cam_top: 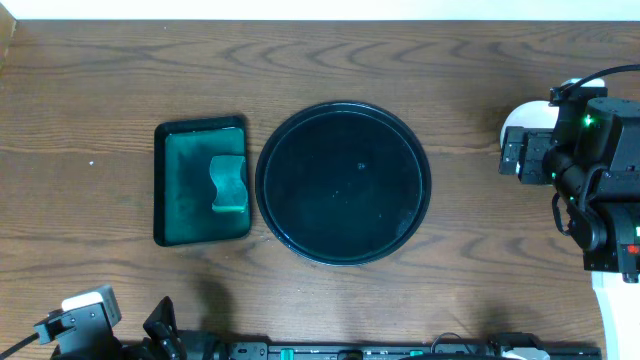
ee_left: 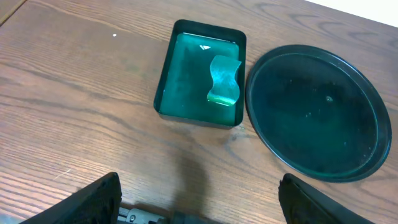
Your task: Clean dirty plates on tray and stack at the side
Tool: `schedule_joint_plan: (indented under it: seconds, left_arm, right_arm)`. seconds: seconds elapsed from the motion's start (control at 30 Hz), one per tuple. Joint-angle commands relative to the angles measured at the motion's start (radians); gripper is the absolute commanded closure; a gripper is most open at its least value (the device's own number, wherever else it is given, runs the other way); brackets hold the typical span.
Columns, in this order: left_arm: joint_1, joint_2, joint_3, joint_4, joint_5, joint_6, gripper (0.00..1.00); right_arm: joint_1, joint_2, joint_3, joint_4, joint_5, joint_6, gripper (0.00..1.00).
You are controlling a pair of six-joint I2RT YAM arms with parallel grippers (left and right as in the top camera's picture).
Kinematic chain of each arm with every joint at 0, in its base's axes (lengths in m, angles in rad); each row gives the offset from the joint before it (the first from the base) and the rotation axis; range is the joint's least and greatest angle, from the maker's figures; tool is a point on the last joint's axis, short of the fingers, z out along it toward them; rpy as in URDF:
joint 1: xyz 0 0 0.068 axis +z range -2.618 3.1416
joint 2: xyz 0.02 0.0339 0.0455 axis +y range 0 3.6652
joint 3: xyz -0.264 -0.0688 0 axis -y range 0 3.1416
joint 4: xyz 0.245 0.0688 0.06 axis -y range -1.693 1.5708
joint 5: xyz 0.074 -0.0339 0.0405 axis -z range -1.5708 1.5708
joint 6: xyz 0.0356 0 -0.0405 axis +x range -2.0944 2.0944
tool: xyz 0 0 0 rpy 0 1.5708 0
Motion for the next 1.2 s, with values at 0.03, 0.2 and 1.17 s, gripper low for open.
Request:
schedule_joint_plan:
  seconds: [0.03, 0.2, 1.17]
  left_arm:
    - [-0.003, 0.005, 0.003, -0.004, -0.013, -0.009, 0.19]
    - [-0.003, 0.005, 0.003, -0.004, -0.013, -0.009, 0.19]
    - [-0.003, 0.005, 0.003, -0.004, -0.013, -0.009, 0.18]
  right_arm:
    - [0.015, -0.011, 0.01, -0.004, -0.002, -0.011, 0.01]
    - [0.015, -0.011, 0.01, -0.005, -0.002, -0.011, 0.01]
    - [0.015, -0.011, 0.01, -0.112, -0.202, -0.012, 0.01]
